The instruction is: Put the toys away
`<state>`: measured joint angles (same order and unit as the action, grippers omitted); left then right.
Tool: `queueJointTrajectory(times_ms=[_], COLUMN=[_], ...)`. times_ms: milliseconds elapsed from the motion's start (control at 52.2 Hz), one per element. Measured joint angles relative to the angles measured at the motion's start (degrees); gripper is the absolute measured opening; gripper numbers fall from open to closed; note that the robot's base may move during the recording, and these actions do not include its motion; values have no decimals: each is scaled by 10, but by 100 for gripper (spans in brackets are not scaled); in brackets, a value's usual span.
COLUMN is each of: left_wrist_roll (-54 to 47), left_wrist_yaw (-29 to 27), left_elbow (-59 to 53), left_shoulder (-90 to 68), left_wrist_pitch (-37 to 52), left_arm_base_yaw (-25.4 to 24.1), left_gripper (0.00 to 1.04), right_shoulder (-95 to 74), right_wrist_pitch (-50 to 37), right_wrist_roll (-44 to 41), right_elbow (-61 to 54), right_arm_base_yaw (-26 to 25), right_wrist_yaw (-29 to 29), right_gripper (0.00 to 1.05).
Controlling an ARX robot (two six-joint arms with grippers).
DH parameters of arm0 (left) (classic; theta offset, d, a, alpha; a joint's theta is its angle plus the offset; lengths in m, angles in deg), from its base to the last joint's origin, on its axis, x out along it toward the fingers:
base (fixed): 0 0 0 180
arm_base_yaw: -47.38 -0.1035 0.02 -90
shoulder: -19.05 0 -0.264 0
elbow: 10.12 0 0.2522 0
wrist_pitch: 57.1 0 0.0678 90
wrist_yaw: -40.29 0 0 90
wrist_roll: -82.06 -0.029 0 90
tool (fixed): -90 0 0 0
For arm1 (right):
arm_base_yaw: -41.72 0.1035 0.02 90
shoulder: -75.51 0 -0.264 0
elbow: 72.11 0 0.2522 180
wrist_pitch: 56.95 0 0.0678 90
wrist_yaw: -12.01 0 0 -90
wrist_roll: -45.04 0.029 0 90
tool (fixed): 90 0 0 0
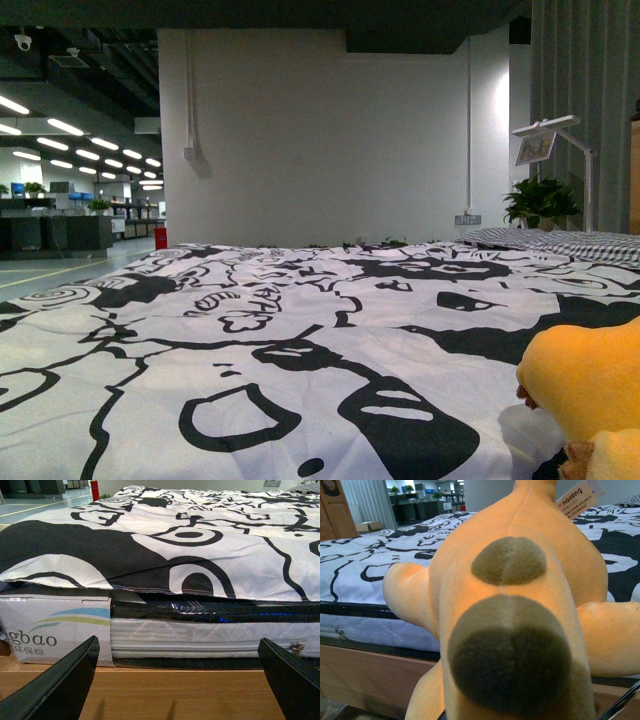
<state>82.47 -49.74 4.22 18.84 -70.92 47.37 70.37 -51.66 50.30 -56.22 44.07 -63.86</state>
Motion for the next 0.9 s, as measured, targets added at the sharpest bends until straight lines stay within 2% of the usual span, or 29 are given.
queueJointTrajectory(times_ms=[900], left_wrist_roll=[0], left_wrist_yaw=[1], left_elbow=[0], left_shoulder=[0], left_wrist_pitch=[0], left_arm_base_yaw=[0], left_gripper=[98], right_shoulder=[1], right_wrist_pitch=[0], right_wrist_roll=[0], right_elbow=[0], right_arm_base_yaw=[1], right_wrist_yaw=[-7], right_gripper=[8])
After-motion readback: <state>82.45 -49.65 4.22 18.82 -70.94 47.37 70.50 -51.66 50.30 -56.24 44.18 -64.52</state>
